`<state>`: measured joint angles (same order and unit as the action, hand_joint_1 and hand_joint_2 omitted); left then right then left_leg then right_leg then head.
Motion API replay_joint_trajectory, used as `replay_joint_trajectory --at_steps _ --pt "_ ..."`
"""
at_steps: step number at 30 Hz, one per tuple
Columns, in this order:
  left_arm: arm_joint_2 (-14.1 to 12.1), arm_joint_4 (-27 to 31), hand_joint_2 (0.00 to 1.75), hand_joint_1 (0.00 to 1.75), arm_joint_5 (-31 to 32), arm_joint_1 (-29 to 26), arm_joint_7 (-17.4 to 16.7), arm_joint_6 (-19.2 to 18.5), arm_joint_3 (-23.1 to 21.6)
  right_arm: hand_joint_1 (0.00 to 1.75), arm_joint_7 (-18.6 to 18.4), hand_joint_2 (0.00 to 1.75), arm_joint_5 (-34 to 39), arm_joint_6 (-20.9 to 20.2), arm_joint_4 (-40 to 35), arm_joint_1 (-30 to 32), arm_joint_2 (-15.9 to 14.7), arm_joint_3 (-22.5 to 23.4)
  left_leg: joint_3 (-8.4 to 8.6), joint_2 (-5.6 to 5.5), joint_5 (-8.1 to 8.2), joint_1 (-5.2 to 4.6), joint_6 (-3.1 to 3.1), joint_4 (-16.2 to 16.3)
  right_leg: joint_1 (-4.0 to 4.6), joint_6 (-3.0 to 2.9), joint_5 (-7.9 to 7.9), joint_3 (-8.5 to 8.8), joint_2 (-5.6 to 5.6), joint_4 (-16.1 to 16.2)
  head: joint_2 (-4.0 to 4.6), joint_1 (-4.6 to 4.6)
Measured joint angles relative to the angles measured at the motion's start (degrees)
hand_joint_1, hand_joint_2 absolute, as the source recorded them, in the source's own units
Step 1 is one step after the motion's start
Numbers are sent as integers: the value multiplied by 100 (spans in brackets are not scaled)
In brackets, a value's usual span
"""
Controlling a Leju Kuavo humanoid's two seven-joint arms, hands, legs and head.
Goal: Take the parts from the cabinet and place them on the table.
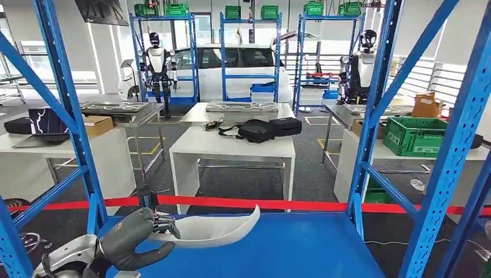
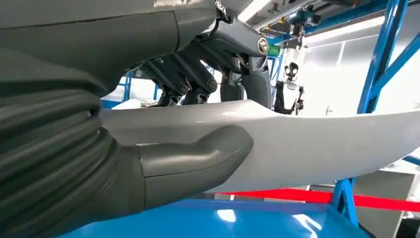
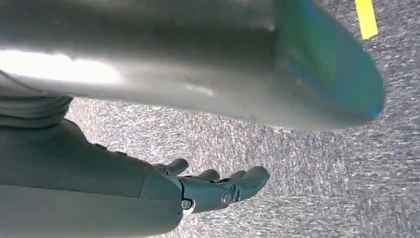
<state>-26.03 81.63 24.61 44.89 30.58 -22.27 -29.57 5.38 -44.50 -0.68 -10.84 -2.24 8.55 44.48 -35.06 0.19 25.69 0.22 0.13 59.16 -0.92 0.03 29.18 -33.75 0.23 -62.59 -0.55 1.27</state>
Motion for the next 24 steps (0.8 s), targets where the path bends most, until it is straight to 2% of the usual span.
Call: replay_joint_trajectory --at_steps 1,2,5,6,7,8,10,11,12,13,14,15,16,17,18,19,21,22,23,24 --pt "0 9 175 175 0 -1 0 0 0 0 0 0 0 0 0 -10 0 4 -18 5 -12 -6 -23 16 13 -47 90 112 -1 242 -2 0" --pt "-7 11 175 175 2 1 0 0 0 0 11 0 0 2 0 -7 2 6 -27 3 -16 -32 -60 28 43 -55 0 102 2 292 0 -7" --pt "-7 15 175 175 4 1 0 0 -7 0 4 0 0 0 0 -1 4 17 -24 2 -104 -11 -192 -47 59 -155 -61 67 6 287 0 -11" --pt "-15 18 175 175 4 -2 0 2 -7 0 2 0 0 0 0 -1 13 22 -52 -10 -95 -9 -217 -24 2 -204 -140 72 -6 373 0 -9" --pt "-24 15 175 175 7 0 0 2 -7 0 4 0 0 0 0 -5 13 24 -115 -14 43 -1 -251 76 4 -223 -179 64 -10 400 0 -18" --pt "-31 15 175 175 11 10 -22 18 -7 0 4 0 -2 2 0 -10 11 28 -227 -17 303 9 -280 387 1 -263 -213 33 -14 408 0 -24" --pt "-31 -2 175 175 72 2 -68 66 -11 0 2 0 -20 0 0 -7 13 28 -557 -16 793 39 -343 1316 4 -270 -261 -47 -15 402 0 -24" --pt "-31 -22 175 175 105 1 -88 68 -11 0 0 0 -46 -2 0 -5 13 28 -638 -16 898 45 -362 1589 4 -265 -285 -84 -17 396 0 -24" --pt "-31 -48 175 175 111 3 -103 72 -11 0 -6 0 -55 -11 0 -5 13 28 -603 -15 879 54 -372 1621 0 -255 -310 -122 -17 388 0 -24" --pt "-31 -68 175 175 116 9 -107 85 -11 0 -7 0 -66 -20 0 -7 13 28 -442 -14 754 67 -380 1409 -8 -242 -332 -155 -15 378 0 -24" --pt "-31 -85 175 175 116 21 -103 100 -11 0 -7 0 -89 -24 0 -8 15 28 -177 -13 569 78 -383 993 -16 -220 -346 -184 -14 358 0 -24" --pt "-31 -98 175 175 118 47 -103 107 -11 0 -7 0 -94 -26 0 -10 15 28 211 -11 345 94 -392 365 -29 -197 -360 -212 -12 327 0 -26" --pt "-31 -111 175 175 118 73 -103 114 -11 0 -4 0 -96 -28 0 -12 15 28 415 -15 386 108 -394 -52 -29 -173 -371 -233 -13 304 0 -28" --pt "-22 -125 175 175 118 89 -103 116 -11 0 -4 0 -101 -31 0 -19 15 28 434 -27 386 45 -346 -68 3 -133 -385 -259 -2 291 0 -28" --pt "-22 -140 175 175 118 102 -103 118 -11 0 2 0 -103 -31 0 -21 15 28 413 -44 338 49 -267 -58 4 -82 -421 -276 -2 300 0 -22" --pt "-20 -153 175 175 120 103 -105 118 -11 0 0 0 -105 -33 0 -17 15 28 388 -46 316 38 -232 -45 7 -41 -453 -283 0 315 0 -24" --pt "-13 -177 175 175 125 108 -96 114 -11 0 -2 0 -103 -33 0 -13 17 28 365 -47 291 18 -190 -33 -7 4 -491 -284 2 346 0 -22" --pt "0 -205 175 175 127 126 -83 111 -11 0 -7 0 -101 -31 0 -15 17 28 356 -40 239 51 -117 -74 -14 34 -496 -301 4 341 0 -20" --pt "26 -234 175 175 129 159 -81 107 -11 0 -7 0 -94 -24 0 -17 17 28 333 -17 203 64 -70 -88 -26 57 -387 -335 -2 252 0 -17" --pt "53 -273 175 175 129 199 -72 107 -11 0 -7 0 -92 -17 0 -19 17 33 289 -15 173 64 -23 -87 -22 69 -117 -456 -5 -47 0 -11"
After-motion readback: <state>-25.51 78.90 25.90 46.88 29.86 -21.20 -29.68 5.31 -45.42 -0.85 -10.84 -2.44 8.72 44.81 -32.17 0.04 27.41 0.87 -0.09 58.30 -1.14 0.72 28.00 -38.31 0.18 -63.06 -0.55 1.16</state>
